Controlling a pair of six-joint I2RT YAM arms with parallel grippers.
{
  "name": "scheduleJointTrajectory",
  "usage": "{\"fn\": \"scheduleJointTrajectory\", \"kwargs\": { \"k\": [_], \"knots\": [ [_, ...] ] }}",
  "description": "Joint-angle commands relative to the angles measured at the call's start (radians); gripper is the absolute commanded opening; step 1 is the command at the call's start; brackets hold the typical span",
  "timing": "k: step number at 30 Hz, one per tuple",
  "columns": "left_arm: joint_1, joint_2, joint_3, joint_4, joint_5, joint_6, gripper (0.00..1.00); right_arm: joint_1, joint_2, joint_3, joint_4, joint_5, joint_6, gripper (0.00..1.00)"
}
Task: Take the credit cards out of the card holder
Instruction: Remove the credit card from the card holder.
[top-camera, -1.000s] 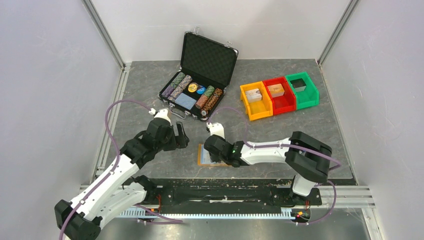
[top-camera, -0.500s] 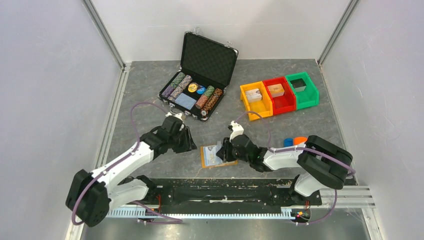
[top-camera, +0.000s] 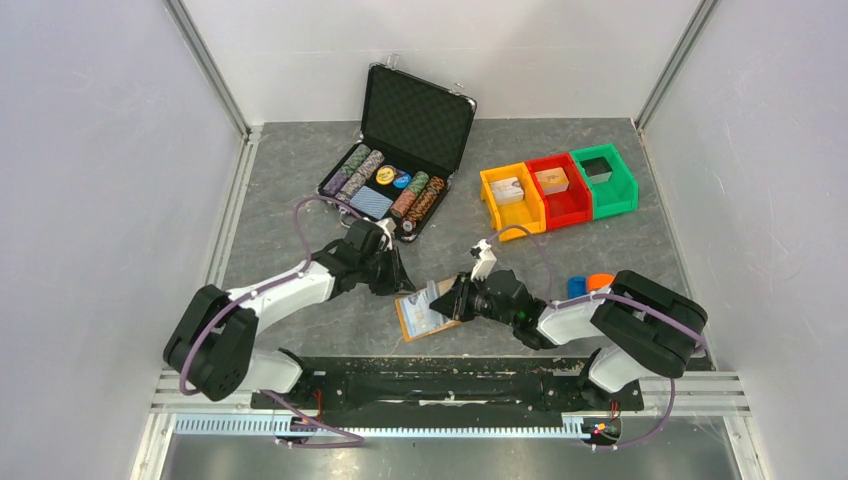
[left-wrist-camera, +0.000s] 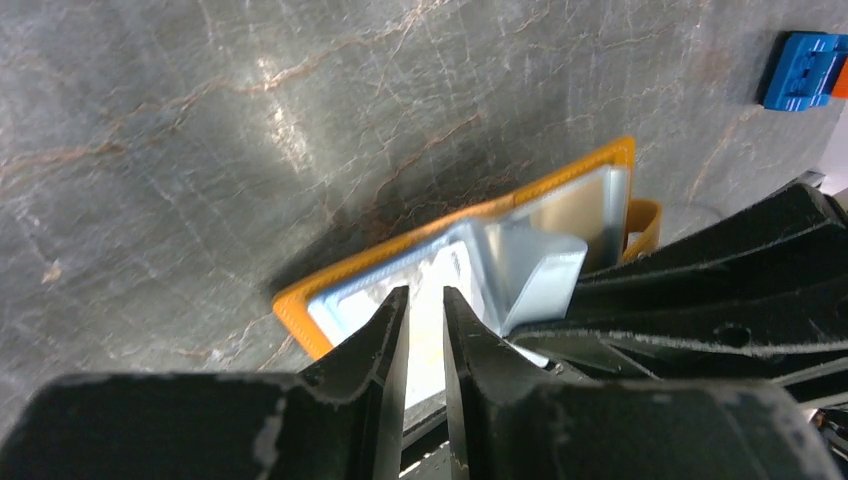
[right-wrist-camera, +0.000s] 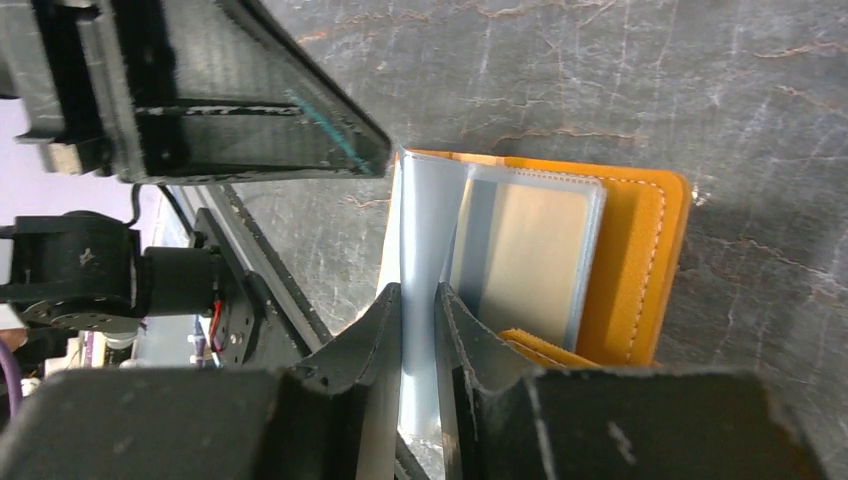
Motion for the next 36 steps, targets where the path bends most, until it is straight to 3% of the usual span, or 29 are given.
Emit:
{"fn": "scheduleJointTrajectory", "kwargs": {
  "k": [1,10,14,24,29,36],
  "knots": [
    [0.002,0.054,0.059,0.094,0.058,-0.033,0.25,-0.009,-0.004,-0.015,0.136,-0.044,0.031,0.19],
    [-0.009,0.111,0.057,0.173,0.151,-0.051,0.25,-0.015,0.008,-0.025,0.152,-0.057,0.047,0.19],
    [-0.017,0.122,0.053,0.204,0.196,-0.066,0.26,-0.019,0.018,-0.012,0.131,-0.064,0.053,0.24],
    [-0.057,0.214,0.055,0.347,0.330,-0.120,0.28,-0.022,-0.052,0.051,-0.124,0.011,-0.024,0.43],
    [-0.077,0.241,0.086,0.352,0.339,-0.128,0.29,-0.026,-0.136,0.135,-0.409,0.124,-0.120,0.60],
    [-0.117,0.287,0.134,0.355,0.372,-0.150,0.29,-0.033,-0.336,0.183,-0.686,0.289,-0.187,0.64]
  ]
}}
